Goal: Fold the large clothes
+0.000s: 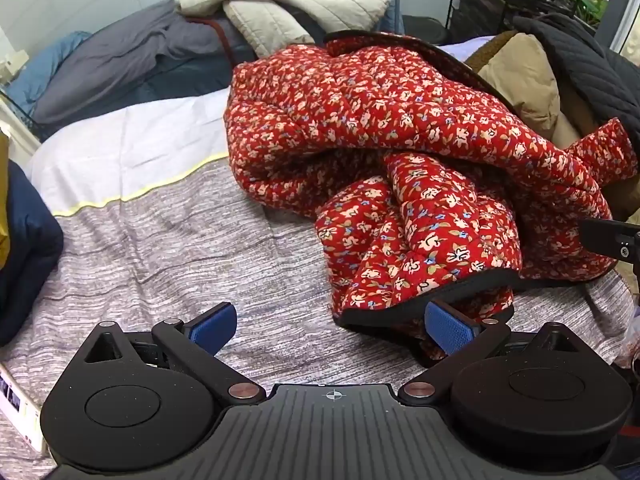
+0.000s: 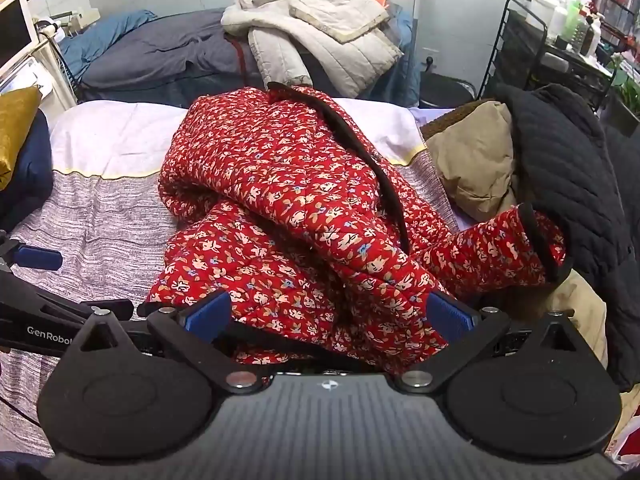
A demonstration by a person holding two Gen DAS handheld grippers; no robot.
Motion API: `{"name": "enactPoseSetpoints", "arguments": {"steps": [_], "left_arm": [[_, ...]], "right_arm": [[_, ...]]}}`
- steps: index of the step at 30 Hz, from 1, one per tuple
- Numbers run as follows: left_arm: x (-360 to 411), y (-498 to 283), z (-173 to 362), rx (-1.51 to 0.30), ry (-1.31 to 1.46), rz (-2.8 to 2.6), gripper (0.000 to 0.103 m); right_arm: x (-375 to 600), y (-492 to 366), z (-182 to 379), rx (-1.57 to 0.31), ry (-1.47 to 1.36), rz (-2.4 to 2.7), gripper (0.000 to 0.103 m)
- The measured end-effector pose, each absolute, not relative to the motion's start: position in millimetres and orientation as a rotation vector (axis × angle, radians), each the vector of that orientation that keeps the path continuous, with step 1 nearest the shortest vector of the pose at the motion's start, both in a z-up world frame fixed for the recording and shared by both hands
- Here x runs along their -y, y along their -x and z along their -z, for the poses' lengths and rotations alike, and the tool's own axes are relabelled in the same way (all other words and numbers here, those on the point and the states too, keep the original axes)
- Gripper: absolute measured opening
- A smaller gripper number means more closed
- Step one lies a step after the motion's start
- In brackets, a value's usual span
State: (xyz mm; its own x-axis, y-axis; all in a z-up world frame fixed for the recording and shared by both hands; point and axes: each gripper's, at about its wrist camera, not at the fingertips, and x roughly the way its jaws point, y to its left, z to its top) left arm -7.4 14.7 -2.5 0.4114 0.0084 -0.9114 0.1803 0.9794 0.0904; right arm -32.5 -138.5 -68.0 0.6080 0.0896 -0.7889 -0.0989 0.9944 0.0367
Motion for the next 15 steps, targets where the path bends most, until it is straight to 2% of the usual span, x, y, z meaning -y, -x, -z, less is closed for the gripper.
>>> {"name": "enactPoseSetpoints", "arguments": {"steps": [15], "left_arm": [[-15.2,8.7,2.3,-1.142,-0.187,0.107,0.103]], "right_arm": [[139.5,32.1,71.3,-0.916,0.01,-0.11,0.103]]}}
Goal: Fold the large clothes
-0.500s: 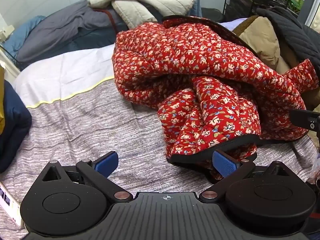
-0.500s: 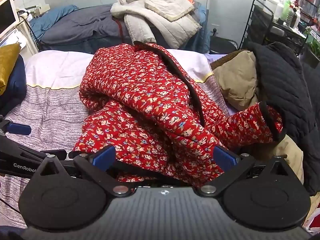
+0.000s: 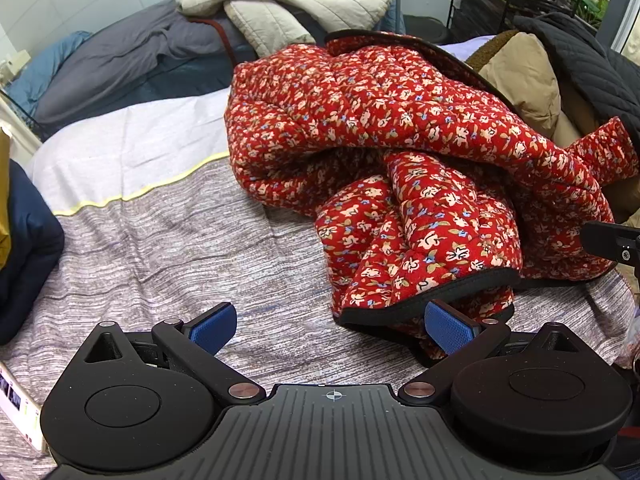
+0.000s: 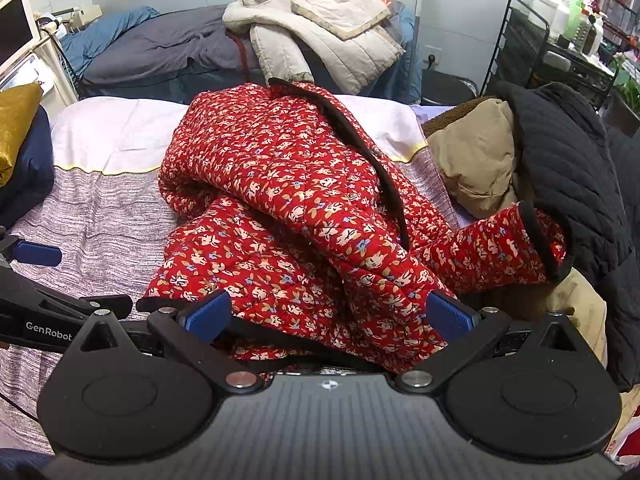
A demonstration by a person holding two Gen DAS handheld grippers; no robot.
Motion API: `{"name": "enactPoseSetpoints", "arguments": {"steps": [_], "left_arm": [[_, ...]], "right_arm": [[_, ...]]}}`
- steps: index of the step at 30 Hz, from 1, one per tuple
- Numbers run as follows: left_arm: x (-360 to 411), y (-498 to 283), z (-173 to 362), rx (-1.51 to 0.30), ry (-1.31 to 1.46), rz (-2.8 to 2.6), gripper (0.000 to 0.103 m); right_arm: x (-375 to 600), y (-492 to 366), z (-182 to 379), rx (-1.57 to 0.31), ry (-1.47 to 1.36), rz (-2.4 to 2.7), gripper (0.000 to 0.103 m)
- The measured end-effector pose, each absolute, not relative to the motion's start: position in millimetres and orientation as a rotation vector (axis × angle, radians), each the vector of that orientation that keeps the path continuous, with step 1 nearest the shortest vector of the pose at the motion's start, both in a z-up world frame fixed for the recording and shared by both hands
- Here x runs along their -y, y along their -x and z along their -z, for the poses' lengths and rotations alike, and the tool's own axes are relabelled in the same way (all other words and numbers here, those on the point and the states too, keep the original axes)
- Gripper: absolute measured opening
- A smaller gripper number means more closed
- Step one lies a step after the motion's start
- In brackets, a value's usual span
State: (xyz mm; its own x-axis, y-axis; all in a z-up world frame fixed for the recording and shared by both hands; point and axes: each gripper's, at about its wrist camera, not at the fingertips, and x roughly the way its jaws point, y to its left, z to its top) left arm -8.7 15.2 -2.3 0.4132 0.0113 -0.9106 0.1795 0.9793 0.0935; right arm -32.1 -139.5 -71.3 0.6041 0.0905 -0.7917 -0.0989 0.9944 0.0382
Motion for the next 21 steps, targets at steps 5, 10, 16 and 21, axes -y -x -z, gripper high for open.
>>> {"name": "enactPoseSetpoints", "arguments": {"steps": [5,10,16,21], "left_arm": [[-15.7,9.4,3.2,-1.144,-0.187,0.105,0.103],[-16.4,10.3,4.1,-1.146,-0.189,0.103,0.103],[-16.6,10.1,5.0,-1.146,-0.186,0.1,0.103],[-16.8,9.7,5.4,-1.146,-0.184,0.098,0.103]], "right_arm": [[140.0,33.5,70.4,-0.917,0.013,-0.113,0.103],[140.8,34.1,71.5,-0.916,0.013,-0.107,0.103],[140.6,34.2,71.5,-0.92,0.014,-0.106,0.103],[140.9,34.0,71.9,-0.92,0.017,-0.104,0.103]]}}
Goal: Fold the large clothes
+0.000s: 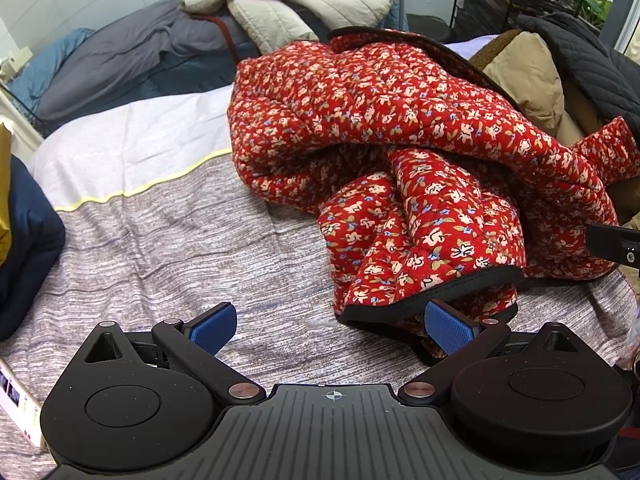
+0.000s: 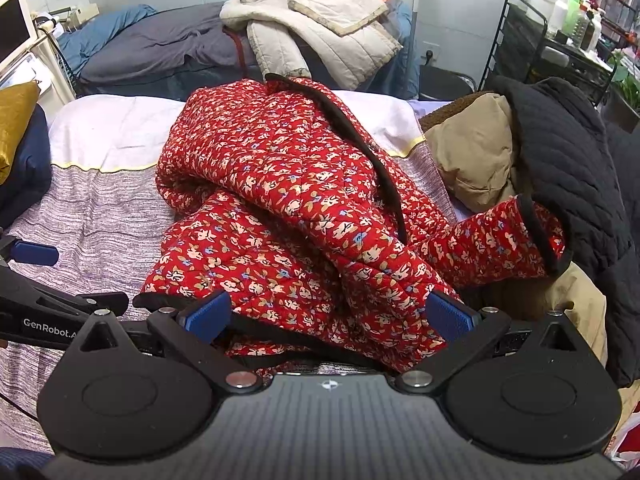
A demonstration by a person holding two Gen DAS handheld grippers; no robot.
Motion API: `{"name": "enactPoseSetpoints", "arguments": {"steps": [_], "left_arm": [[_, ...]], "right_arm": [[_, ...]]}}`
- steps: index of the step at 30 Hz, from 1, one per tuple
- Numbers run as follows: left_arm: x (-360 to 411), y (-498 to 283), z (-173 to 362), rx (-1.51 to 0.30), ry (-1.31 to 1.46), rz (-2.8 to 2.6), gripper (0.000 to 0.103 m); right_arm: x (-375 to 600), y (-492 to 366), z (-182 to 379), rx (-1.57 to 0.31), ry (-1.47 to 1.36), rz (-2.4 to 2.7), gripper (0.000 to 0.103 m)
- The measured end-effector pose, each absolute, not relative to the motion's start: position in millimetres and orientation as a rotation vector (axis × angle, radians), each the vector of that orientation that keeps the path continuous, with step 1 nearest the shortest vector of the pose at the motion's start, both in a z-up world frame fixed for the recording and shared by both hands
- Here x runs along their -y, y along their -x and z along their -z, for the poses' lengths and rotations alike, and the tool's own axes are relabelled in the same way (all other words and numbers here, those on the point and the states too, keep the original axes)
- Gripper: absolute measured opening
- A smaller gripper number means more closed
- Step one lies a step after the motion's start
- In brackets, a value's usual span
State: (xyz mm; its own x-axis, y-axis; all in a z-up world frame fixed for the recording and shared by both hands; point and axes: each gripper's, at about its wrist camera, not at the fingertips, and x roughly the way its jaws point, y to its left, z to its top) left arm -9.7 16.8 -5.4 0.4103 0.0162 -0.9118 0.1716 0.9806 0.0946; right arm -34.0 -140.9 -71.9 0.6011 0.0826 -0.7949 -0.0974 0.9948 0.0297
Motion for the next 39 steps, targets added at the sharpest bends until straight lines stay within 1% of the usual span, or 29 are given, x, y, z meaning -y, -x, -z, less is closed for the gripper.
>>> {"name": "enactPoseSetpoints", "arguments": {"steps": [25,29,37,39], "left_arm": [[-20.1,7.5,13.1,-1.153,-0.185,0.083,0.103],[-24.7,4.6,14.2,-1.131,-0.178,0.067,0.103],[-84.9,-19.1,20.8,-1.05,-0.059,-0.043,0.103],[-92.8,-25.7,26.3,-1.06,-0.036,-0.024,0.103]], "right_arm": [[143.8,30.8,76.3,-0.946,-0.013,-0.107,0.103],[144.6,30.5,76.8,-0.894,0.004,-0.107,0.103],[135.1,35.9,63.4,-0.738,0.056,-0.225,0.103],[126.9,32.9,63.9,-0.745,0.075,-0.278,0.103]]}}
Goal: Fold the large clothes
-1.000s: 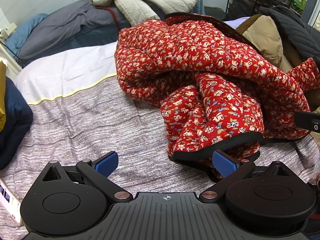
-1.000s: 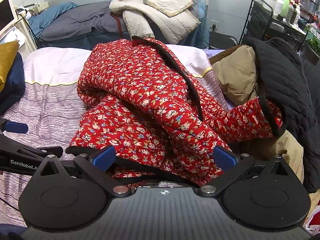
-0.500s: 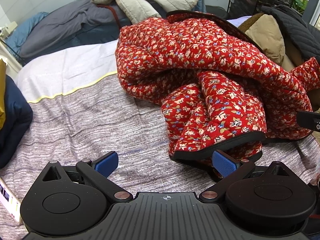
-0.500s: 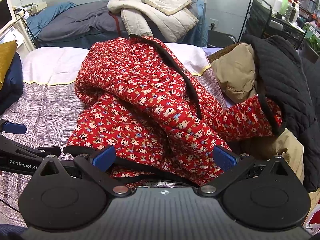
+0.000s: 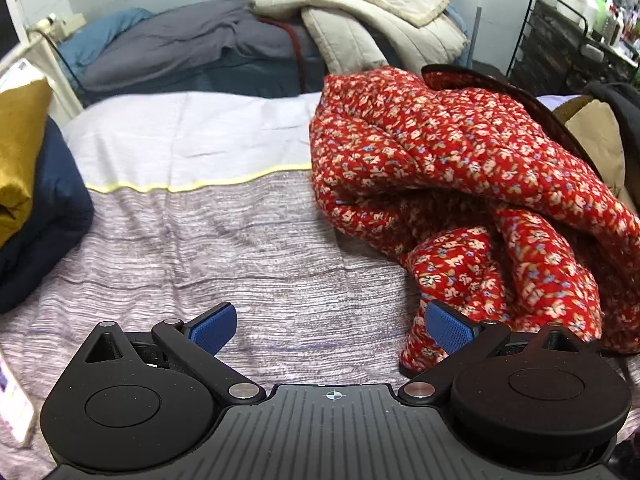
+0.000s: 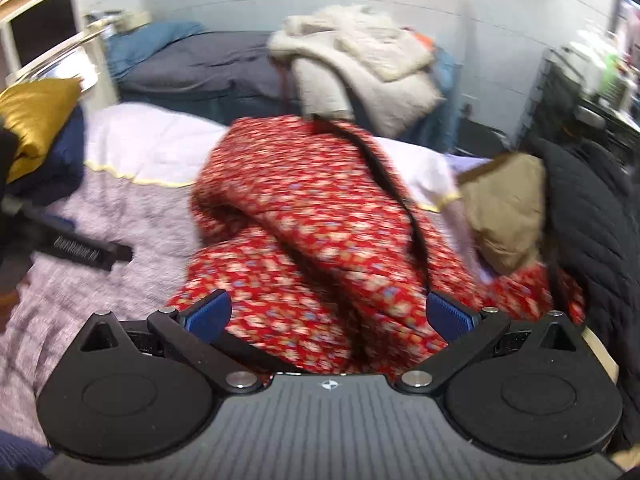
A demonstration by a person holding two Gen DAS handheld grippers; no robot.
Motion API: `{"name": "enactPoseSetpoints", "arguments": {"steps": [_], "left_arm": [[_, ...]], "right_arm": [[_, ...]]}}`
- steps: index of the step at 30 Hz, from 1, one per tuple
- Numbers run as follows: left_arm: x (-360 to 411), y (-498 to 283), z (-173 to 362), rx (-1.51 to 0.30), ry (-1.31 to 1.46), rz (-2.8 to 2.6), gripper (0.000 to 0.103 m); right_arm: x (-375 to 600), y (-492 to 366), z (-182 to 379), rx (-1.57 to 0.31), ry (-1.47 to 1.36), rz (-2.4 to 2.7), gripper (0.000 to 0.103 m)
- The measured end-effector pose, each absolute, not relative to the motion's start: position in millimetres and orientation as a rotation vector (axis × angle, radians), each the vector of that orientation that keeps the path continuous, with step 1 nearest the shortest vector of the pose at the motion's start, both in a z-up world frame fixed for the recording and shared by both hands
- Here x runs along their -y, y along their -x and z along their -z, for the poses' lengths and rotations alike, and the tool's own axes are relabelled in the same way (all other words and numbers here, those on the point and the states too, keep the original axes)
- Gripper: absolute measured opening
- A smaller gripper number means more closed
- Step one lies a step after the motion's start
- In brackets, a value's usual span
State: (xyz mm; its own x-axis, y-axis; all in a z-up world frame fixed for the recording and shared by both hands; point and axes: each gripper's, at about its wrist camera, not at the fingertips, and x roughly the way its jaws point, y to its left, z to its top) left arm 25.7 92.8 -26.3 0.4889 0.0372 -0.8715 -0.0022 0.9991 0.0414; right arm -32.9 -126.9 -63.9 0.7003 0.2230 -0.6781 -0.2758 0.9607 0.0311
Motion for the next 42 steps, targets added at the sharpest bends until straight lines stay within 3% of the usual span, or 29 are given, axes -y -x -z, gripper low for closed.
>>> {"name": "enactPoseSetpoints", "arguments": {"steps": [15,20,23,27,30,33,34,41,42], "left_arm": [[-112.4,-93.6,97.3,-1.066,-0.03,0.052,0.103],[-105.6,-114.4,123.2,-1.035,-0.052,0.122,0.103],[-100.8,-139.6,147.9,-1.021,-0.017,0.129,0.103],[-93.4,-177.4,171.4,-1.029,0.171,0.219,0.103],[-74.2,-196.7,176.5,-0.995,0.143,0.228,0.103],[-55.3,-204.6,152.0,-0.922,0.131,0.312,0.083],[-49.6,-204.2,133.1,-0.867,0.103,0.335,0.077],[-85.3,-176.8,-33.6,-0.502,0.018,0.341,0.064],[-99.2,-168.2,-55.2,-0.466,0.013,0.319,0.06]], "right_arm": [[82.2,-3.2,88.5,-0.897,0.066,-0.39,0.103],[53.8,-4.8,125.2,-0.965,0.191,-0.416,0.102],[51.4,-6.4,146.6,-0.97,0.203,-0.439,0.088],[60.9,-6.5,149.9,-0.95,0.235,-0.44,0.022],[91.5,-11.9,132.0,-0.943,0.116,-0.417,0.017],[126.3,-17.9,102.3,-0.903,-0.036,-0.373,0.016],[137.6,-19.5,87.8,-0.882,-0.078,-0.359,0.016],[147.9,-2.8,-2.1,-0.76,-0.291,-0.615,0.016],[135.8,3.6,-9.7,-0.74,-0.317,-0.694,0.004]]}}
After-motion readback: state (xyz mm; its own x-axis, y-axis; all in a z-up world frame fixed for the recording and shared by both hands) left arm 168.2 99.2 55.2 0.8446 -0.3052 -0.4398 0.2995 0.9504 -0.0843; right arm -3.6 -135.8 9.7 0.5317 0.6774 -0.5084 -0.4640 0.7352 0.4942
